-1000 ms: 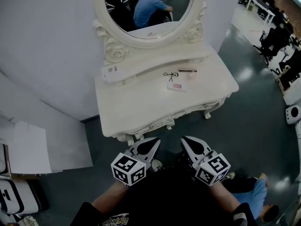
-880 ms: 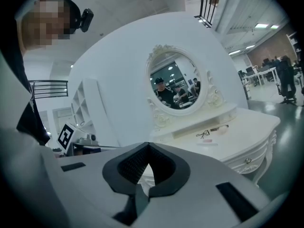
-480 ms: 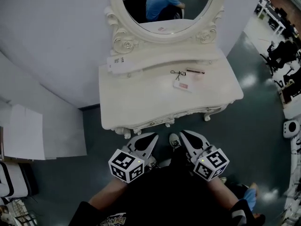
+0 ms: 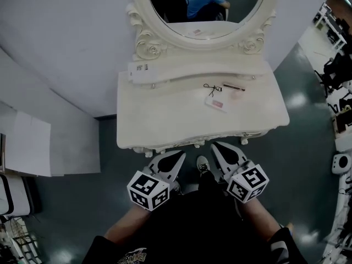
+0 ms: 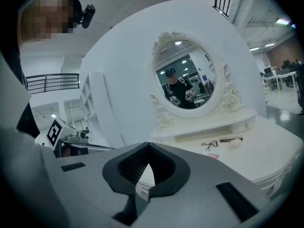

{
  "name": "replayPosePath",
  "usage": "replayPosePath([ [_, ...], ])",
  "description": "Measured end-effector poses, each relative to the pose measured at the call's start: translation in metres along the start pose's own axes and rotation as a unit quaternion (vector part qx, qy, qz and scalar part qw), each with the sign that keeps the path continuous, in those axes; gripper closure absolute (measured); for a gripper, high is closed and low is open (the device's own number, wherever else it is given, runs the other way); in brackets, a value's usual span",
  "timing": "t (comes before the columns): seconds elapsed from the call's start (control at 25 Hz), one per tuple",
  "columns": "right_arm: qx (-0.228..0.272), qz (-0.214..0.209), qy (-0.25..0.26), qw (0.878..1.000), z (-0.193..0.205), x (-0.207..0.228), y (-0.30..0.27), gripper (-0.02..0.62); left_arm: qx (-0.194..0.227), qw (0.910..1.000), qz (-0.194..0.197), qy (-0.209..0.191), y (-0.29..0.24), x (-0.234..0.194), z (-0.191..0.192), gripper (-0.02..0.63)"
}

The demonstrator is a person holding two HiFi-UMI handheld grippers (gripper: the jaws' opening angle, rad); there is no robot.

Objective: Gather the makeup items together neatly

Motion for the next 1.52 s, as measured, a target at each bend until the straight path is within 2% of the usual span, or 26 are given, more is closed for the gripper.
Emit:
replayPosePath([
  [0.8, -0.038, -0.004, 0.006, 0.999, 0.027, 0.106, -0.031, 0.568, -0.010, 0.9995, -0.030, 0.005, -0.085, -0.009, -0.005, 0.598],
  [1.2, -0.072, -0.022, 0.016, 0.997, 0.050, 0.149, -0.048, 0.566, -0.012, 0.9984, -0.049, 0.024, -0.118, -0.014, -0.003, 0.598],
  [1.52, -0.119, -0.039, 0.036, 0.991, 0.080, 0.188, -0.077, 0.563, -0.011, 0.9962, -0.070, 0.050, -0.144, -0.029, -0.003, 0.598],
])
Point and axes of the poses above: the fingertips, and each gripper's own axes: y backward along the fingers, x to its right, z out of its underside, the point moved 1 cm from there along y, backward along the fingers, and after that the axes turned 15 degrees about y, right-handed, at the moved point
